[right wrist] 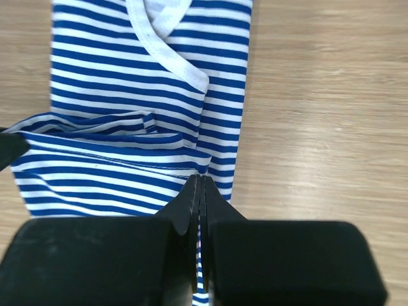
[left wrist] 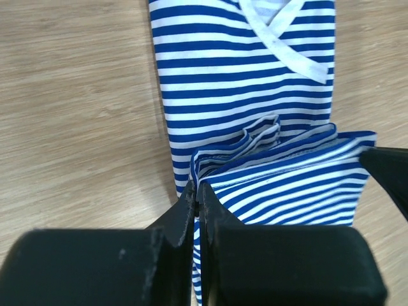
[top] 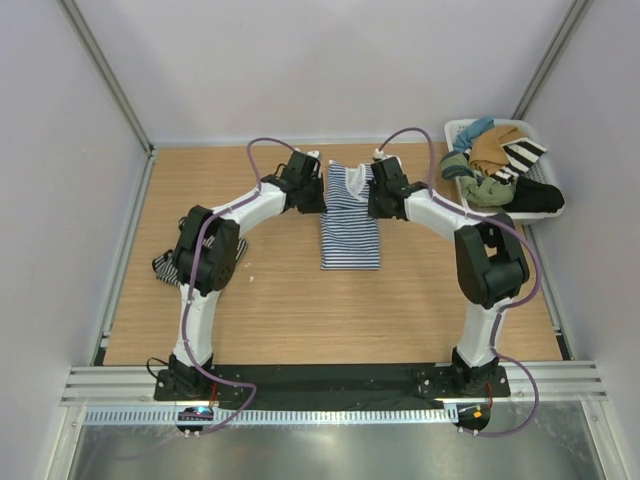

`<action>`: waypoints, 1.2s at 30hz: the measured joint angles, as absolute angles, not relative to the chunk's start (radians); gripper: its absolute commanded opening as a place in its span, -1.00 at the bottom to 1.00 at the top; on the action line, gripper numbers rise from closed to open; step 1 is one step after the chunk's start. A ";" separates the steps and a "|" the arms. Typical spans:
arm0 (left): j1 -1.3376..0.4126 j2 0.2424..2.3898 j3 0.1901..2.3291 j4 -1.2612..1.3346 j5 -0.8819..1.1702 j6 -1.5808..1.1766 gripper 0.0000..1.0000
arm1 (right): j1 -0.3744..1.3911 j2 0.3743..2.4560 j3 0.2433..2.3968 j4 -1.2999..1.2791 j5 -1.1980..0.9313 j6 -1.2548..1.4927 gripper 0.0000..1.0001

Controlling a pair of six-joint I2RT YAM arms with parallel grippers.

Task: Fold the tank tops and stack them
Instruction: Fold the tank top

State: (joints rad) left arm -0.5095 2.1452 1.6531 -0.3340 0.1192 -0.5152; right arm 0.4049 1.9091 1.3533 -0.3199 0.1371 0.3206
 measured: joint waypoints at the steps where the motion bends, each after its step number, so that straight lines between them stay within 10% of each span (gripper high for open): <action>1: -0.510 2.140 1.652 -0.334 0.121 -0.515 -1.00 | 0.405 1.883 1.338 -0.311 0.144 0.324 -0.98; 19: -0.516 2.220 1.768 -0.333 0.126 -0.515 -0.99 | 0.405 1.876 1.282 -0.240 0.233 0.347 -0.85; 27: -0.516 2.288 1.795 -0.379 0.096 -0.508 0.04 | 0.397 1.954 1.354 -0.269 0.247 0.362 -0.02; 36: -0.516 2.051 1.602 -0.390 0.070 -0.531 0.18 | 0.394 1.759 1.221 -0.274 0.183 0.377 -0.24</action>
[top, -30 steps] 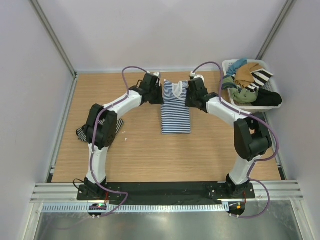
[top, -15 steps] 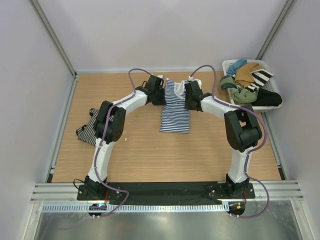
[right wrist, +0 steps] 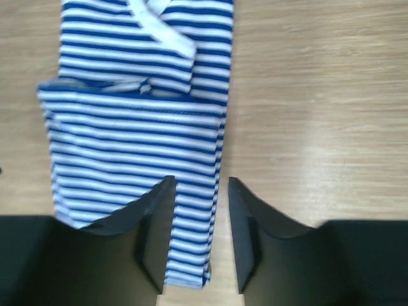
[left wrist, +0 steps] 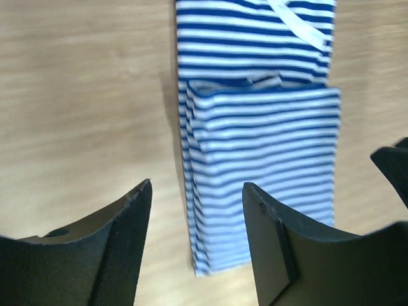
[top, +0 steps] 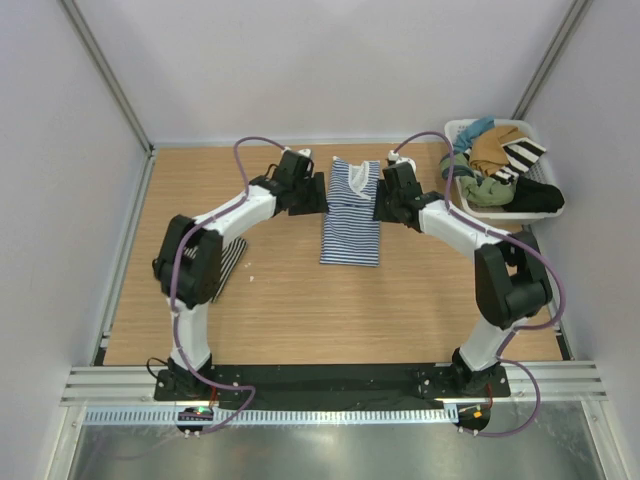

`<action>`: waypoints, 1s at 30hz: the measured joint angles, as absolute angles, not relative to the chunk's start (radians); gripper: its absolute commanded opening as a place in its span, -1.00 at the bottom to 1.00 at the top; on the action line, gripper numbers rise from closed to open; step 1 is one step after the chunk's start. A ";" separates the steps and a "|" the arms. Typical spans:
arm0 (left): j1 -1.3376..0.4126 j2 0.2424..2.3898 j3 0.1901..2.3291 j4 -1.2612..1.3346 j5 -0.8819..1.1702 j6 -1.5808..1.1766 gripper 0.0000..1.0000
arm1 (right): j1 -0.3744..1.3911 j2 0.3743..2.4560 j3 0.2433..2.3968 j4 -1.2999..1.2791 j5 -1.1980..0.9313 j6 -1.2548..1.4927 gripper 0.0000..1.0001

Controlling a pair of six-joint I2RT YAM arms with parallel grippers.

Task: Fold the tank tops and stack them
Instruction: Fold the tank top

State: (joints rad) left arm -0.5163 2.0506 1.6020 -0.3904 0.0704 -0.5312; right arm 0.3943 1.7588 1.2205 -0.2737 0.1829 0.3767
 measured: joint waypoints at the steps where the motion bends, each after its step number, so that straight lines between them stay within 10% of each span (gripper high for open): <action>1: -0.517 1.996 1.555 -0.376 0.071 -0.543 0.11 | 0.394 1.724 1.195 -0.270 0.161 0.379 -0.30; 10: -0.564 1.796 1.267 -0.247 0.180 -0.642 -0.53 | 0.394 1.609 1.020 -0.243 -0.157 0.406 -0.65; 19: -0.575 1.883 1.204 -0.192 0.274 -0.674 -0.61 | 0.330 1.668 0.886 -0.167 -0.320 0.450 -0.77; 30: -0.576 1.900 1.132 -0.163 0.239 -0.669 -0.35 | 0.234 1.657 0.814 -0.112 -0.388 0.498 -0.18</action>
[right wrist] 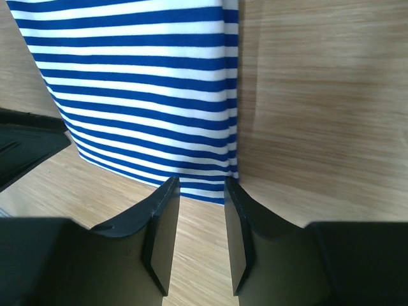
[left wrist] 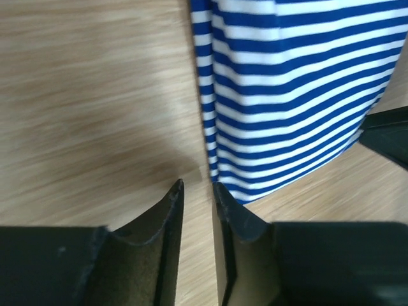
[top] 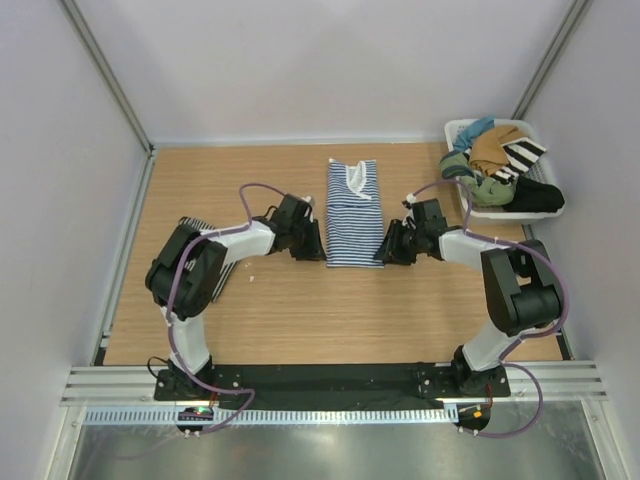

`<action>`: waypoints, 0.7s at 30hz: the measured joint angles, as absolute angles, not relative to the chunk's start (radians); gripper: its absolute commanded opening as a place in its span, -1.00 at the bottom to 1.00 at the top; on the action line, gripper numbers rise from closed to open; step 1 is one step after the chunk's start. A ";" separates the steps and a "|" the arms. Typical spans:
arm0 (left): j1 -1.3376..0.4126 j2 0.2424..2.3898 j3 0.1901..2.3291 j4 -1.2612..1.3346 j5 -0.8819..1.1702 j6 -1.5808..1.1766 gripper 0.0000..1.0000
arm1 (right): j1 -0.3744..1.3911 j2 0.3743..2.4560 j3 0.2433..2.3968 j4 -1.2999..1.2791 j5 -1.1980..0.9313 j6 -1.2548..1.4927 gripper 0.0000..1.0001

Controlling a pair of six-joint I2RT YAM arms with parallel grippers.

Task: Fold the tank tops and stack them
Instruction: Fold the tank top

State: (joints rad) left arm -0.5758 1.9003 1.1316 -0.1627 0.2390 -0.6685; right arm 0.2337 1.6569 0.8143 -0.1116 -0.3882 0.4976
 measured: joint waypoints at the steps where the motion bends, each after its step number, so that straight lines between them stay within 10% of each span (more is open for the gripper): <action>1: -0.577 1.884 1.118 -0.167 0.226 -0.667 -0.28 | 0.234 1.644 0.811 -0.122 -0.377 0.495 -0.17; 12: -0.660 1.793 1.085 -0.197 0.128 -0.651 0.11 | 0.247 1.555 0.802 -0.221 -0.259 0.456 -0.10; 21: -0.702 1.886 1.159 -0.199 0.089 -0.659 -0.10 | 0.295 1.616 0.838 -0.235 -0.216 0.446 -0.11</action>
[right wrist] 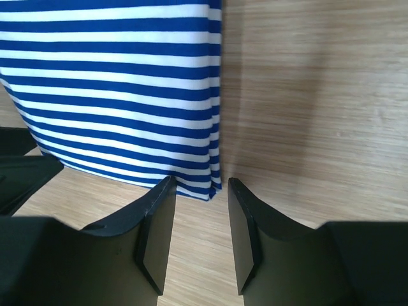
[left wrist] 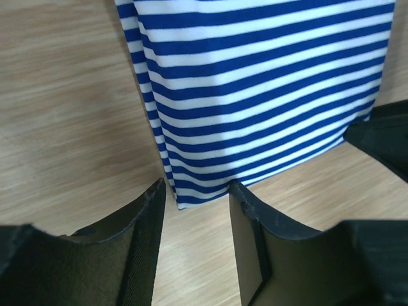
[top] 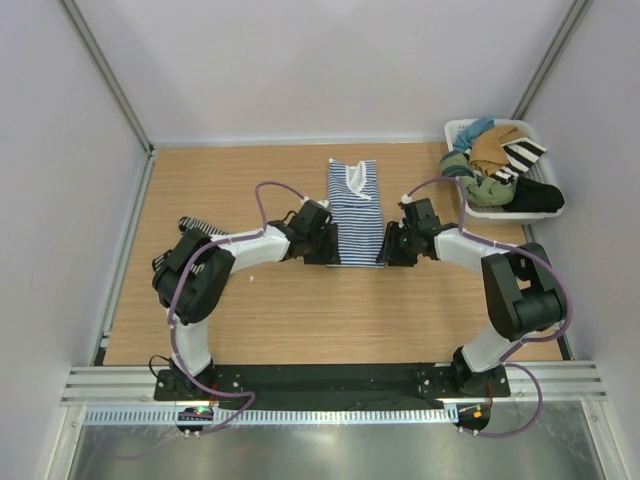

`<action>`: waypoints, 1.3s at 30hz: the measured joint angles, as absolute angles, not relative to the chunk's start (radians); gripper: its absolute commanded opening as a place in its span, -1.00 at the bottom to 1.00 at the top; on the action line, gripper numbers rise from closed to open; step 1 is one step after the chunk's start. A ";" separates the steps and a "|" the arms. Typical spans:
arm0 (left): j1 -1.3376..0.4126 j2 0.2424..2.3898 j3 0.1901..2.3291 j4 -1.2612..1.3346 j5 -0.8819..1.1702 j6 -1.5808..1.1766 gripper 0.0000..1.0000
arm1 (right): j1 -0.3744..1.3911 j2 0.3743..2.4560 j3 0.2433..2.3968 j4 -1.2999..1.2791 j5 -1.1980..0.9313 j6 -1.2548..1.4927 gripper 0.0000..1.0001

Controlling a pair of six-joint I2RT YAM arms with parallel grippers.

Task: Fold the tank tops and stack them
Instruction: Fold the tank top

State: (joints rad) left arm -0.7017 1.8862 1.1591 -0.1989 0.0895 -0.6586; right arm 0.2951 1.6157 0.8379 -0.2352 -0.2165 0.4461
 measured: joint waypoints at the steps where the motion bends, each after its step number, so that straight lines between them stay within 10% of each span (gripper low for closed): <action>1: -0.702 1.893 1.167 -0.199 0.087 -0.664 -0.17 | 0.303 1.623 0.845 -0.234 -0.213 0.446 -0.12; 7: -0.700 1.915 1.176 -0.192 0.060 -0.685 -1.00 | 0.344 1.637 0.855 -0.232 -0.184 0.442 -0.75; 39: -0.935 1.415 0.807 -0.249 -0.014 -0.888 -1.00 | 0.533 1.084 0.662 -0.509 -0.156 0.553 -0.97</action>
